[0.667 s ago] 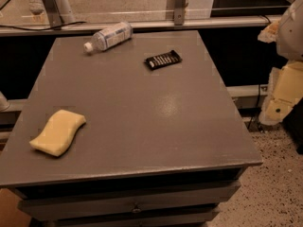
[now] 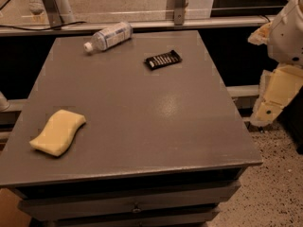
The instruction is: Move sponge near rxbar chocolate
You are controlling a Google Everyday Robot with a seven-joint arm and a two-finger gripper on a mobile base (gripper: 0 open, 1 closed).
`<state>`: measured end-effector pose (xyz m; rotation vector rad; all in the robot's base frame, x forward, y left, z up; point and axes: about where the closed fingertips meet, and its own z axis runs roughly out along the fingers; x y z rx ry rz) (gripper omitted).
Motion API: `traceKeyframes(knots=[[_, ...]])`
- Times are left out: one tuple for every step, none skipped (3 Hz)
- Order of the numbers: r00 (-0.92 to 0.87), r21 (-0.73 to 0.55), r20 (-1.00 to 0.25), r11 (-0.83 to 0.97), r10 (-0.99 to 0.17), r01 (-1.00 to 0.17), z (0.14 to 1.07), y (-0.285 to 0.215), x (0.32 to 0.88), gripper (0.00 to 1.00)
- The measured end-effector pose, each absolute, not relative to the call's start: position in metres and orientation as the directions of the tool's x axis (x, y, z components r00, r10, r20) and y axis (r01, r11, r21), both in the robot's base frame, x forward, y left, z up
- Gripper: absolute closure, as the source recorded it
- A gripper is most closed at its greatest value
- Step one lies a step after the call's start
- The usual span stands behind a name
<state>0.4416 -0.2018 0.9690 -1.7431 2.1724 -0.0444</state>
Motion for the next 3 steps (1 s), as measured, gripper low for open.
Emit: traceKeyframes(knots=[[-0.121,-0.218,-0.358,0.209,-0.926,-0.953,0.948,-0.163,0.441,0.00],[-0.039,-0.191,-0.489,0.151,-0.871,-0.970,0.934,-0.107,0.437,0.00],[0.022,-0.168,-0.611,0.103,-0.791,-0.980,0.922,-0.061,0.419,0.00]])
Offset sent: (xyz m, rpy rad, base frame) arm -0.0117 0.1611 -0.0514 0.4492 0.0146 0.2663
